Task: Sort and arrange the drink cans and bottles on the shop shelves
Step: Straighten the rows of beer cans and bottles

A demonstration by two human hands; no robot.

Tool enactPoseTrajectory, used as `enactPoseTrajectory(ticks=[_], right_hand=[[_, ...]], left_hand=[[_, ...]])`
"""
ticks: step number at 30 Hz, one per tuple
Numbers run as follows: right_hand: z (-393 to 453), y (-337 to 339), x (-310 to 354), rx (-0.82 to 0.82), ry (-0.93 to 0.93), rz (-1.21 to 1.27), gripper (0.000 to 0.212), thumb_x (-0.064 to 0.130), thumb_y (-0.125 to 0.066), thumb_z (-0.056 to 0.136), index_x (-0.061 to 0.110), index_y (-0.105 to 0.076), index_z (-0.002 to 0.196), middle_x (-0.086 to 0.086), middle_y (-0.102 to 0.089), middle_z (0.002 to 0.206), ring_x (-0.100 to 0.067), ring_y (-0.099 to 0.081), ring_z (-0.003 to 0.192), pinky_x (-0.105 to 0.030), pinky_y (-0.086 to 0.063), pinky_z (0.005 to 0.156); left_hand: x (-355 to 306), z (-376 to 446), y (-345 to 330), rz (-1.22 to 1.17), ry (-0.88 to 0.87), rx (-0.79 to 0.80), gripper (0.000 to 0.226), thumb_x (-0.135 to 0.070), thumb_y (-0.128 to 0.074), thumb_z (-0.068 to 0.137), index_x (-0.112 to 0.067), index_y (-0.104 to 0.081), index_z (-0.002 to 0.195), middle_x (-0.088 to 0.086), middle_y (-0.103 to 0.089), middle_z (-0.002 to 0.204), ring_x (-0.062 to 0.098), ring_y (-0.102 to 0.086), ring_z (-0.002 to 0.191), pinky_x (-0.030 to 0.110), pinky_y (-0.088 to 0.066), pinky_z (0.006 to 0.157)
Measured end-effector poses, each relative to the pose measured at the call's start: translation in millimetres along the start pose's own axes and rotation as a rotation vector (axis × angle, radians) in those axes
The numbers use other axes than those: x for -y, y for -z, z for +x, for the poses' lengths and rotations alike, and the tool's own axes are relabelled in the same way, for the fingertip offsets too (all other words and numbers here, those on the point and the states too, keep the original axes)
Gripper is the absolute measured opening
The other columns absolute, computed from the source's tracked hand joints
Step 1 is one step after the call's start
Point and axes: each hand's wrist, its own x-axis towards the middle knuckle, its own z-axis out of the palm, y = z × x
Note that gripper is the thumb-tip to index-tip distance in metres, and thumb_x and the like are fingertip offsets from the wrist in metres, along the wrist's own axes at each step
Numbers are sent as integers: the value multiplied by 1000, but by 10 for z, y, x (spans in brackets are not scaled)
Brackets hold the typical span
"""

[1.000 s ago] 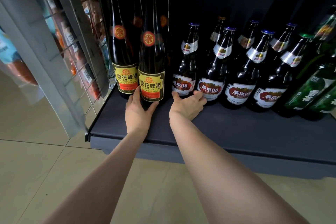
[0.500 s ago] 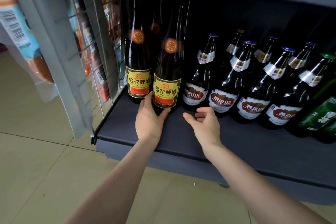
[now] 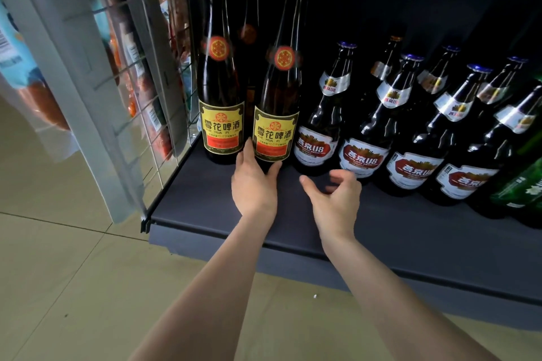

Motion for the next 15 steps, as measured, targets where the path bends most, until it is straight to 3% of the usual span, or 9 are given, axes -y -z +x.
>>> enactPoseTrajectory(ticks=[4,8,15], right_hand=[[71,-224,66,-171,21,-33,57,28,-78,73,7,-47,117,-6,-48,116,-27,-51,107,-41,-46,89],[107,-367,142,-273,-52,-117,59,31,-75,75,9,-45,120,-10,-47,124,-29,-48,114,-41,-37,93],[132,-427,125,-309,-56,-177,60,30,-74,77,10,-42,123,-10,-45,126,-29,-50,113,-42,-37,93]], left_hand=[[4,30,-7,22,-16,22,69,-30,-61,88,-19,-25,146,2,-40,143,21,-44,126,28,-37,94],[29,51,5,51,-51,47,68,-30,-60,89,-17,-25,145,2,-41,143,20,-43,126,26,-34,94],[60,131,15,71,-85,70,68,-31,-60,88,-18,-25,145,2,-43,142,18,-42,127,25,-36,93]])
